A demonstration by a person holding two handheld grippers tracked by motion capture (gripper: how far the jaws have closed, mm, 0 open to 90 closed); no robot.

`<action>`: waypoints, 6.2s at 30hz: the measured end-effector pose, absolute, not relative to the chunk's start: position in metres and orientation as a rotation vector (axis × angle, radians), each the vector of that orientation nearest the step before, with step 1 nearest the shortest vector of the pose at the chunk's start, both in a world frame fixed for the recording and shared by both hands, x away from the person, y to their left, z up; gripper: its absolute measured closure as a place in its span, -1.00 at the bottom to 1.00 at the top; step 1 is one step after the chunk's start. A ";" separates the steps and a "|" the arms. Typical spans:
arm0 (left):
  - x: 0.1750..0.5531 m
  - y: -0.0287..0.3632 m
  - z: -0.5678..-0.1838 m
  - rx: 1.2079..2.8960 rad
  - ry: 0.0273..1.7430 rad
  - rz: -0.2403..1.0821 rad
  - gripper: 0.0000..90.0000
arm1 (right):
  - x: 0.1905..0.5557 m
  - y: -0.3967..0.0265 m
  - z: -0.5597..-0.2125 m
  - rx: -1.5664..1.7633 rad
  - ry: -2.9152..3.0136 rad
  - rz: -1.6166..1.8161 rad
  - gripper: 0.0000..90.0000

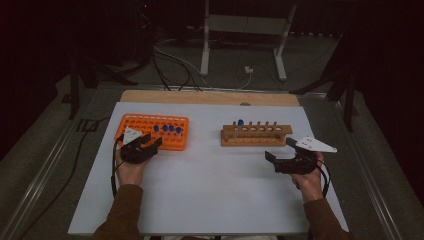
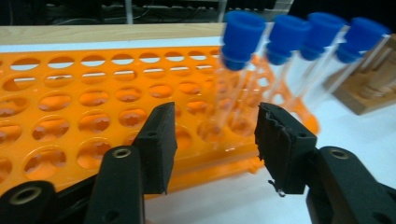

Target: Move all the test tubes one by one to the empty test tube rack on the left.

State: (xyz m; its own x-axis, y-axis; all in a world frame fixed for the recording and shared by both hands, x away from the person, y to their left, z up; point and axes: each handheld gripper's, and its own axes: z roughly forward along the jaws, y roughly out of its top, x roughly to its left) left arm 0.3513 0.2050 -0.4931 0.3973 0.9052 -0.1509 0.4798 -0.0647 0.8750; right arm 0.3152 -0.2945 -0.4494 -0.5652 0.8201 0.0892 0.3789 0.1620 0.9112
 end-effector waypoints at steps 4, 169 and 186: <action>0.341 0.202 -0.487 1.667 1.197 0.541 -0.18 | 0.317 -0.291 -0.445 1.129 2.007 1.395 -1.00; 0.336 0.065 -0.462 1.866 0.841 0.489 0.73 | 0.362 -0.149 -0.421 0.957 2.293 1.548 -0.32; 0.334 0.093 -0.455 1.827 0.882 0.514 0.73 | 0.364 -0.171 -0.427 1.039 2.216 1.447 -0.99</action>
State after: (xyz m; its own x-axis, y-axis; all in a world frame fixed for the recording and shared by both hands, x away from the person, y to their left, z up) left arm 0.3335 0.0931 -0.4554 0.6436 0.7641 -0.0439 0.3386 -0.2329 0.9117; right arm 0.3641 -0.1709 -0.4269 -0.6947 0.7066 0.1346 0.4073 0.2322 0.8833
